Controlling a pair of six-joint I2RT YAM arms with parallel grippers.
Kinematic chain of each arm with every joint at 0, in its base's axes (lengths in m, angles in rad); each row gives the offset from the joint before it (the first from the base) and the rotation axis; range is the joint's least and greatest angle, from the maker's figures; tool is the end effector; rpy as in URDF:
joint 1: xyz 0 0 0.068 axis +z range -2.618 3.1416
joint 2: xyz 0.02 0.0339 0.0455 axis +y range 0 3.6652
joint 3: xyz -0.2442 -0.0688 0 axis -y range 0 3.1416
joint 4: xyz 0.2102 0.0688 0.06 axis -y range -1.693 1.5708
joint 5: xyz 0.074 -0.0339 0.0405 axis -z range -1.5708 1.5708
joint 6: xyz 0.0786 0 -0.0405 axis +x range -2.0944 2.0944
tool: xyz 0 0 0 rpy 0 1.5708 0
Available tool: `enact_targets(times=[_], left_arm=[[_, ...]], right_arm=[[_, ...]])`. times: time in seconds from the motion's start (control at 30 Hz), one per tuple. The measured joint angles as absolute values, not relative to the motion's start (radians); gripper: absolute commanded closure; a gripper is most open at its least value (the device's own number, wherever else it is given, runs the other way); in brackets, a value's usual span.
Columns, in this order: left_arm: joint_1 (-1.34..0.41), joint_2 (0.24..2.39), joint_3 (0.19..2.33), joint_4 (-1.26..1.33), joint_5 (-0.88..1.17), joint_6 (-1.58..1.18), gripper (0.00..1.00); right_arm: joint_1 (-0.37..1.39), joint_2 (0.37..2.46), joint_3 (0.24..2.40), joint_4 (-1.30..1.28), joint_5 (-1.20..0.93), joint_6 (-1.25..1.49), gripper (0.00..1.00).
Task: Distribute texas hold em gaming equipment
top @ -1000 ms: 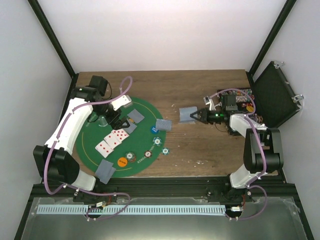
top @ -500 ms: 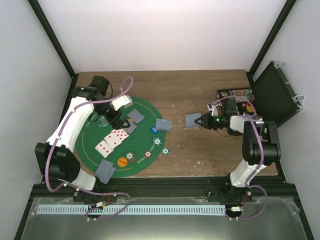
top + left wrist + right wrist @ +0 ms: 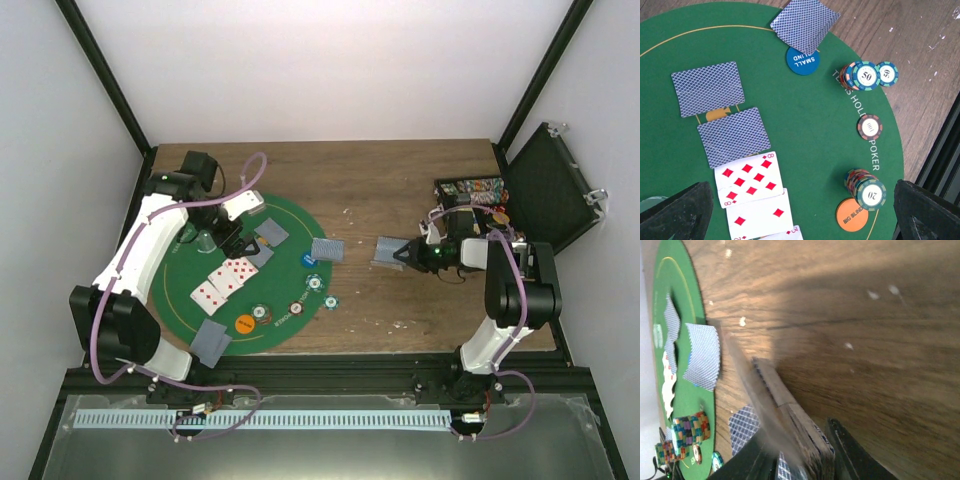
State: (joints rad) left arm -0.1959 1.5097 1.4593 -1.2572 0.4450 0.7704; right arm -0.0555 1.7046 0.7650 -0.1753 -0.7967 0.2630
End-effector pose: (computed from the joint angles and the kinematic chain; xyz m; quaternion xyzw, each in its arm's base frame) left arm 0.2443 -0.0830 0.2666 0.4748 0.8428 -0.1735 0.1847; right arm 0.2845 0.0405 0.1054 0.0558 0.9004 0.3974 0.1680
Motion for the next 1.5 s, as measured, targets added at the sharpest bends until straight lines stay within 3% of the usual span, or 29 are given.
enact_targets(times=[0.53,0.9,1.17,1.5], left_arm=[[-0.195,1.502,1.459,-1.258,0.434,0.789,0.00],[-0.185,1.501,1.459,-1.258,0.434,0.789,0.01],[-0.125,1.497,1.458,-1.231,0.433,0.761,0.00],[0.015,1.497,1.439,-1.144,0.403,0.673,0.00]], right_arm=[[-0.056,1.591,0.704,-0.230,-0.638,0.284,0.44],[-0.055,1.522,0.827,-0.337,-0.480,0.251,0.49],[0.028,1.713,1.050,-0.374,-0.298,0.208,0.51],[0.176,1.811,1.079,-0.434,-0.104,0.161,0.52]])
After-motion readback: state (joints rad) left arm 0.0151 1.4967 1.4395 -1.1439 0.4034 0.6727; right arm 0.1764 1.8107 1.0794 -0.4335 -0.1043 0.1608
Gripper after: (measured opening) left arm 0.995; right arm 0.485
